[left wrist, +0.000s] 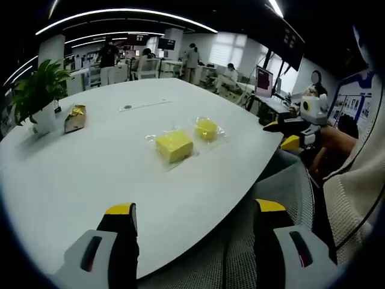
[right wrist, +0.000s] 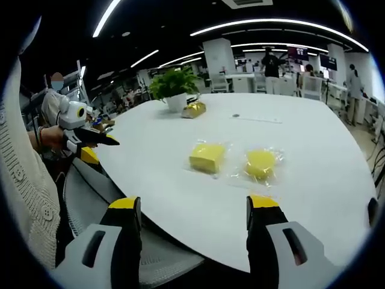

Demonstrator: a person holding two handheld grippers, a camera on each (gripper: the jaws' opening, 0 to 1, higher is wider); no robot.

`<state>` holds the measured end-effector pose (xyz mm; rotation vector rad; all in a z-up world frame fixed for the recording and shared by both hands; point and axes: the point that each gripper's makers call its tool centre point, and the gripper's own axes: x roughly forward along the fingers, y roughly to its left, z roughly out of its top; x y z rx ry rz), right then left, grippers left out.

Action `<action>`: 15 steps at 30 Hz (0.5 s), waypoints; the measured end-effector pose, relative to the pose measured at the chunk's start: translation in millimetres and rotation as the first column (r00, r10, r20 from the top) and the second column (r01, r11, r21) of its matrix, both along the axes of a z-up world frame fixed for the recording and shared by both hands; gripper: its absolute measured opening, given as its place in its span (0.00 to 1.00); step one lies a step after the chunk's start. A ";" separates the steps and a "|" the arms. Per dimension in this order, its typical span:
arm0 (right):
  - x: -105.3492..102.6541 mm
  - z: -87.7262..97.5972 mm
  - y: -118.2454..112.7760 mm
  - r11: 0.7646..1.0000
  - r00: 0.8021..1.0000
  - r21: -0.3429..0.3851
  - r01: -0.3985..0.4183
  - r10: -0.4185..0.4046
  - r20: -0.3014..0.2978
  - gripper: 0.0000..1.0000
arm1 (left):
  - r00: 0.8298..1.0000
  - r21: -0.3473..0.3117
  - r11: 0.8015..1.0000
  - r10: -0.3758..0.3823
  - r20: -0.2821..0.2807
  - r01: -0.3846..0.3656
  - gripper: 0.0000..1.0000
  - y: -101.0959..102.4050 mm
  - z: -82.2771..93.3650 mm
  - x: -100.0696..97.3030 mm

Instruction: Compare the silicone blocks by pressing each to a similar depth, holding the contact briefly, and releasing to observe deformation and rebound differences across the visible hardness samples.

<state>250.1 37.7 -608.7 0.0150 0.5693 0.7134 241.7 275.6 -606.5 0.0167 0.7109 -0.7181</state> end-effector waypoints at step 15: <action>5.7 -4.7 -16.3 1.000 0.999 -0.019 0.018 -0.019 -0.033 0.66 | 0.998 -0.328 0.945 -0.014 -0.060 -0.007 0.75 -44.0 34.7 103.2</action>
